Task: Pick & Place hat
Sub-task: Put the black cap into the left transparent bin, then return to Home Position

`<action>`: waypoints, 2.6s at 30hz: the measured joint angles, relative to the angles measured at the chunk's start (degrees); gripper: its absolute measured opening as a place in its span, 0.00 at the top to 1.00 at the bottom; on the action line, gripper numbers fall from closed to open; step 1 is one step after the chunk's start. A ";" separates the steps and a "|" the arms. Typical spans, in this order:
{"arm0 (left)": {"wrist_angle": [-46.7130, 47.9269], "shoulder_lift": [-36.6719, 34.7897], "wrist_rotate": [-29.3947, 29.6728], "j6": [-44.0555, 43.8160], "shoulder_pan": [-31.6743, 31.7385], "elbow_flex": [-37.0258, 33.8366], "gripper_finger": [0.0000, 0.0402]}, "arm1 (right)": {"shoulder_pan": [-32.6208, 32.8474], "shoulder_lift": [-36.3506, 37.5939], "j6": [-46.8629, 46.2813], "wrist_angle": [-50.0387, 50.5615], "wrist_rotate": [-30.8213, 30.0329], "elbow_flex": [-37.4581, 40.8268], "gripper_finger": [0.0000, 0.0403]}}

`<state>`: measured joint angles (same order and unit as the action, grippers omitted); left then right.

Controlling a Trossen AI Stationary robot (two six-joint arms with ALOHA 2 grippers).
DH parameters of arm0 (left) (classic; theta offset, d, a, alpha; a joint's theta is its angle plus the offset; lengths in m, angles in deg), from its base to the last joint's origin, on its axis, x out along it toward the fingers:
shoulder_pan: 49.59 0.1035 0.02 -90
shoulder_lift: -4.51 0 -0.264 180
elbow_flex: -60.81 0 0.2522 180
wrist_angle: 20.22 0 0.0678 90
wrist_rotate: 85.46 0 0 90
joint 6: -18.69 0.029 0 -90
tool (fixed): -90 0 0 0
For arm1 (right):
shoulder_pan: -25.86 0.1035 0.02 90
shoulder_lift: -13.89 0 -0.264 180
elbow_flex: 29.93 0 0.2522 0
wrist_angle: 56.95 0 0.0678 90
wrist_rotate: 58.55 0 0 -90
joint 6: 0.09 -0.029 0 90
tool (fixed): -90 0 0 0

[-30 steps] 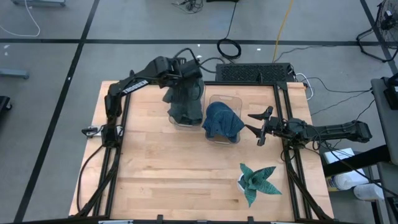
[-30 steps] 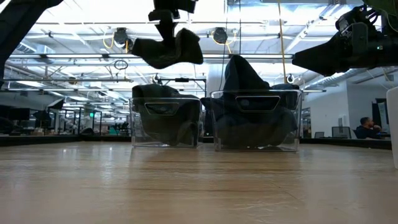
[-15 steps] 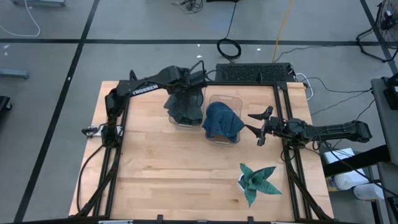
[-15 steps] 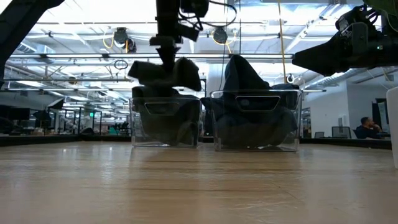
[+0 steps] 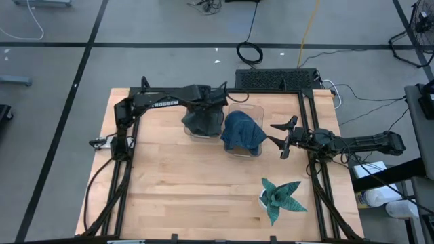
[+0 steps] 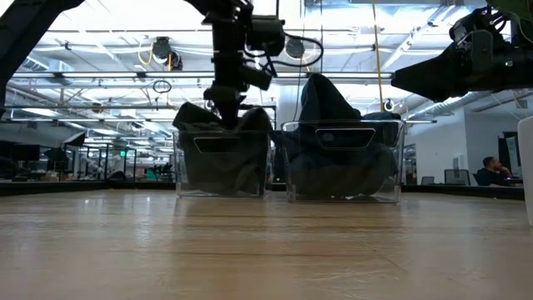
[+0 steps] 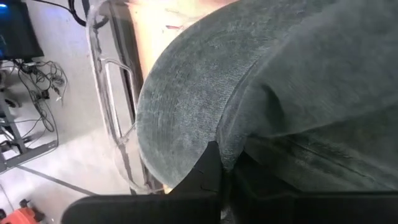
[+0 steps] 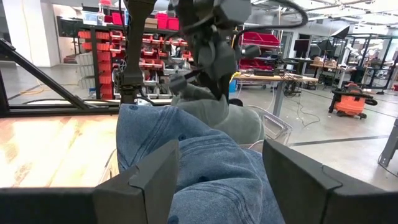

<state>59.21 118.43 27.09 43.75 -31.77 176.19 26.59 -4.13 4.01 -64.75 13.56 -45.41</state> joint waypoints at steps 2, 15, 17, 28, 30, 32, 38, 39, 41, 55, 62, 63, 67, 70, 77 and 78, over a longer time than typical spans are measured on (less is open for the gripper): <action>-1.54 -0.08 0.12 0.02 -0.21 -1.96 0.99 | 0.01 -0.02 0.00 0.01 0.00 0.02 0.45; -10.12 -0.29 0.94 -1.18 -1.11 -10.63 0.99 | 0.00 0.00 0.00 0.00 0.00 0.00 0.45; -10.81 -0.29 0.92 -1.20 -1.15 -11.52 0.99 | 0.01 -0.02 0.00 0.01 0.00 0.02 0.45; -9.67 -1.34 4.34 -4.18 -2.63 -10.07 0.81 | 0.02 -0.02 0.00 0.02 0.00 0.02 0.45; -9.19 -2.04 3.38 -4.70 -2.87 -9.17 0.74 | 0.00 -0.02 0.00 0.00 0.00 0.02 0.45; -7.99 -2.40 2.07 -6.04 -3.19 -8.18 0.67 | 0.00 -0.02 0.00 0.00 0.00 0.00 0.45; -0.42 -3.07 -4.23 -10.66 -3.39 -4.48 0.40 | 0.01 -0.01 0.00 0.02 0.00 0.00 0.45; 1.06 -3.05 -4.83 -11.47 -3.49 -3.84 0.36 | 0.00 -0.01 0.00 0.02 0.00 0.01 0.45; 3.13 -3.08 -5.24 -12.55 -3.76 -2.83 0.27 | 0.02 -0.02 0.00 0.02 0.00 0.01 0.45; 7.46 -6.39 -4.87 -18.02 -8.83 2.19 0.05 | 0.02 -0.02 0.00 0.03 -0.01 0.00 0.45; 11.86 -11.50 -4.68 -25.85 -14.72 1.59 0.10 | 0.01 -0.06 0.00 -0.05 0.00 0.00 0.45; 12.19 -12.27 -4.68 -27.11 -15.50 1.01 0.10 | 0.01 -0.10 0.00 -0.08 -0.01 0.00 0.45; 12.36 -16.52 -4.42 -29.86 -17.90 -3.35 0.11 | 0.01 -0.20 0.00 0.05 0.01 0.00 0.45; 11.90 -20.08 -4.15 -31.62 -18.84 -8.00 0.10 | 0.01 -0.20 0.00 0.04 0.00 0.00 0.45; 2.51 -31.19 -0.28 -37.14 -18.21 -23.75 0.07 | 0.00 -0.22 0.00 0.02 0.00 0.00 0.45; 1.05 -33.08 0.02 -38.12 -17.79 -26.35 0.07 | 0.02 -0.20 -0.01 0.02 0.00 0.01 0.45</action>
<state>60.26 85.34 27.11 5.62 -49.56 149.84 26.61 -4.33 4.00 -64.73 13.56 -45.40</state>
